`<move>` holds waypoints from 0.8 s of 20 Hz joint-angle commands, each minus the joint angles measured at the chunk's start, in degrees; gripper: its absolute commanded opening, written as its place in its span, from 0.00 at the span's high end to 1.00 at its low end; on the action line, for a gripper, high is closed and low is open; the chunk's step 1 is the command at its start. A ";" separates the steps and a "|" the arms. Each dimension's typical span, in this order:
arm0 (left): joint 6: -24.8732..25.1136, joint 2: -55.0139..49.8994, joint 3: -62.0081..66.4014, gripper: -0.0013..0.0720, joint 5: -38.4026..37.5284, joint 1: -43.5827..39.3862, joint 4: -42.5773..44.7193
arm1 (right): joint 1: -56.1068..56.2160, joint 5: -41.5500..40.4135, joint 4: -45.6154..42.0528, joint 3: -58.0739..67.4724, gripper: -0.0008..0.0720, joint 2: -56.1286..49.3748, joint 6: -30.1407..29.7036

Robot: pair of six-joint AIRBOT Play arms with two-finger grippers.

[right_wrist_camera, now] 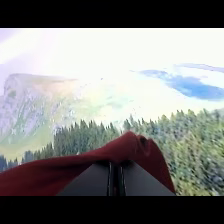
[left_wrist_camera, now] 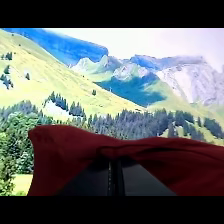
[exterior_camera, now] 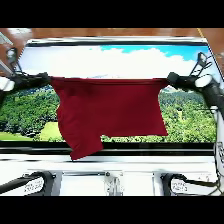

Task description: Fold the shirts.

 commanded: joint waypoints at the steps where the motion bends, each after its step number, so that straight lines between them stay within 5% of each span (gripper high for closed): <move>1: -2.38 -7.87 -0.02 0.93 3.30 -3.26 -1.73 | 3.45 -6.75 2.25 -0.24 0.89 -6.32 0.48; 4: -8.17 -9.77 0.20 0.92 -3.65 -3.74 -2.08 | 4.07 -1.99 2.36 -0.24 0.85 -7.08 1.53; 5: -7.85 -9.51 1.05 0.86 -7.61 -2.89 -1.92 | 3.93 -0.37 2.86 -0.22 0.63 -6.16 1.51; 6: -7.85 -9.25 2.82 0.65 -13.16 -1.33 -1.18 | 3.28 2.25 2.73 -0.22 0.25 -4.31 1.33; 7: -7.87 -9.09 5.64 0.35 -20.46 1.05 0.17 | 2.27 5.33 2.01 -0.22 0.14 -1.99 -0.20; 8: -7.89 -8.98 8.68 0.23 -28.20 3.80 2.01 | 0.66 9.20 0.07 -0.22 0.14 1.14 -1.99; 12: -5.46 -7.52 13.92 0.23 -53.68 16.65 6.10 | -8.70 27.98 -16.41 -0.24 0.14 12.55 -2.80; 16: 2.14 1.09 -5.66 0.25 -52.13 22.93 1.49 | -18.38 44.98 -16.37 -1.29 0.14 14.43 -7.80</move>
